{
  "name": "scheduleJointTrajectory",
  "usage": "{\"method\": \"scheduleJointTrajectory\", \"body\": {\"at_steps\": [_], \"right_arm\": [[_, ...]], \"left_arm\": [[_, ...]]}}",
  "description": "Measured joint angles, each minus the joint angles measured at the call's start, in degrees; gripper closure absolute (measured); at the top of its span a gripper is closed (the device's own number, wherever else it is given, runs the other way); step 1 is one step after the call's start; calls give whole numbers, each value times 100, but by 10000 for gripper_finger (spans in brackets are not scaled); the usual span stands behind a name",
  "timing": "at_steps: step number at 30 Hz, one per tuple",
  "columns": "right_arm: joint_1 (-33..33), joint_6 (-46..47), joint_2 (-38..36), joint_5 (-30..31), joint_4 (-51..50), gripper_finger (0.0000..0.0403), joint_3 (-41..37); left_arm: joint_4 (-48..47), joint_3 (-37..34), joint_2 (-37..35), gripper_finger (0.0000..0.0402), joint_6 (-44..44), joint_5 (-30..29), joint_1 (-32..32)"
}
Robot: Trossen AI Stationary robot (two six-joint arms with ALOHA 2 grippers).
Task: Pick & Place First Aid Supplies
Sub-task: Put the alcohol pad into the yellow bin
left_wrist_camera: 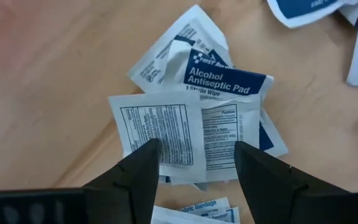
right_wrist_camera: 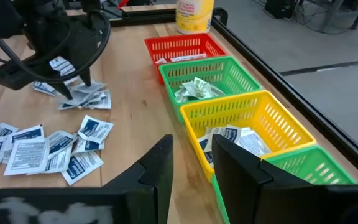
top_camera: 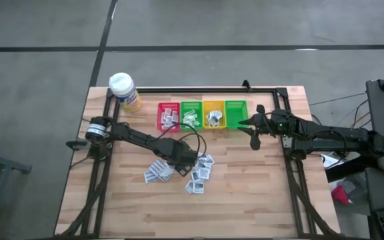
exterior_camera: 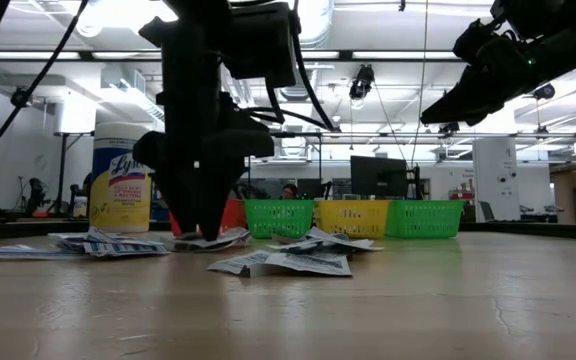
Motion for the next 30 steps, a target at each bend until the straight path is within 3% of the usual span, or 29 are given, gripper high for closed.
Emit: {"method": "scheduleJointTrajectory", "body": {"at_steps": [17,30], "right_arm": [[2,77,0,-2,-4,289,0],[2,101,0,-1,-4,303,0]], "left_arm": [[-549,326,-22,200,-182,-273,26],[-484,14,-22,200,-87,-262,50]]}}
